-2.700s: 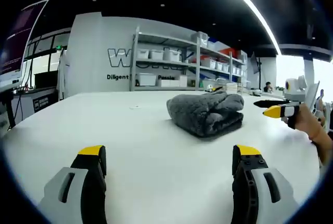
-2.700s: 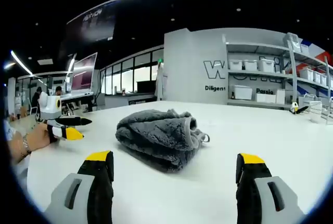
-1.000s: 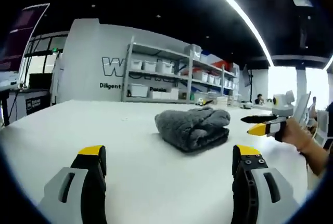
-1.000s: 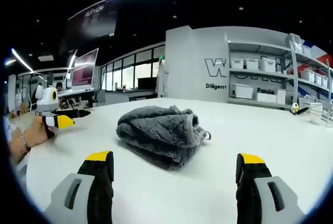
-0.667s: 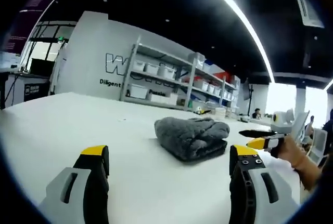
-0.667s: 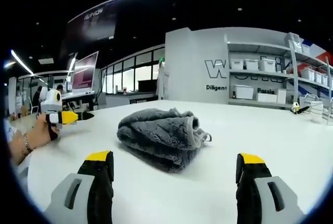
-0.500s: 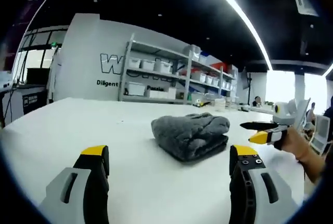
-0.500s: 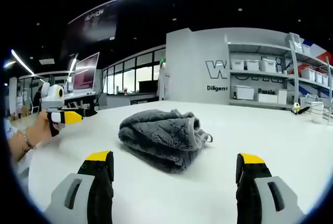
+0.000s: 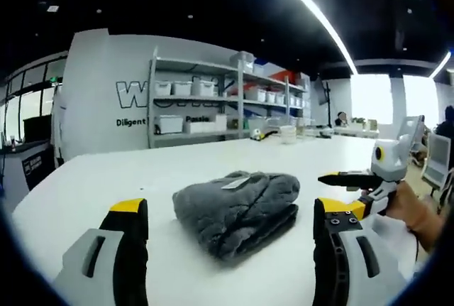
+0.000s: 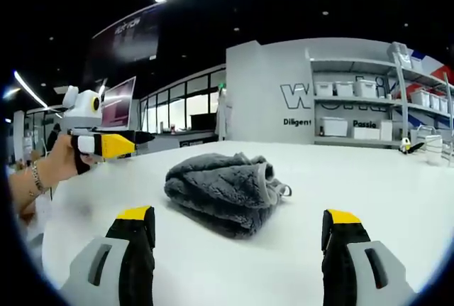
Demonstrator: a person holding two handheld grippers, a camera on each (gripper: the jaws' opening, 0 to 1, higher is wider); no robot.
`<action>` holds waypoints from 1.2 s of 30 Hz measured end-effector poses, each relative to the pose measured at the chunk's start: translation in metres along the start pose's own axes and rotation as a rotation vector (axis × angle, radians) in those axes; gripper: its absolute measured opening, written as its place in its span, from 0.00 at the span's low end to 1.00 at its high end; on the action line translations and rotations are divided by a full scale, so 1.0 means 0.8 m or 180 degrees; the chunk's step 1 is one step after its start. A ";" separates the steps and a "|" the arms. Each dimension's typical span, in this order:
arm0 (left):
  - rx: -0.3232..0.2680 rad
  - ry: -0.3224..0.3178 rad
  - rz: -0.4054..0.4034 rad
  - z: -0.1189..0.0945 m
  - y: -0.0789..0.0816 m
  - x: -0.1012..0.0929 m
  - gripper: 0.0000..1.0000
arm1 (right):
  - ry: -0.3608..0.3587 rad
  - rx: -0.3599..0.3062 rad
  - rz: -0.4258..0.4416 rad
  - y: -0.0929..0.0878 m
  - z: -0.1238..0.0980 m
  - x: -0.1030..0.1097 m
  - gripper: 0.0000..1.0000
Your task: Open the folded towel by lifting each exposed corner and separating the folded layers until the towel lies flat within the target outline without major curled edges
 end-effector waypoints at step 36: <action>0.0274 -0.0150 0.0661 0.133 -0.007 -0.060 0.47 | 0.0099 -0.0038 -0.0033 -0.001 -0.007 0.023 1.00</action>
Point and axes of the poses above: the point that each gripper's makers call its tool centre point, and the gripper's own axes: z roughly forward along the fingers, x roughly to its left, y roughly out of its top, the point moved 2 cm from there along -z, roughly backward along the fingers, and after that the axes turned 4 degrees about y, right-handed, at the moved point
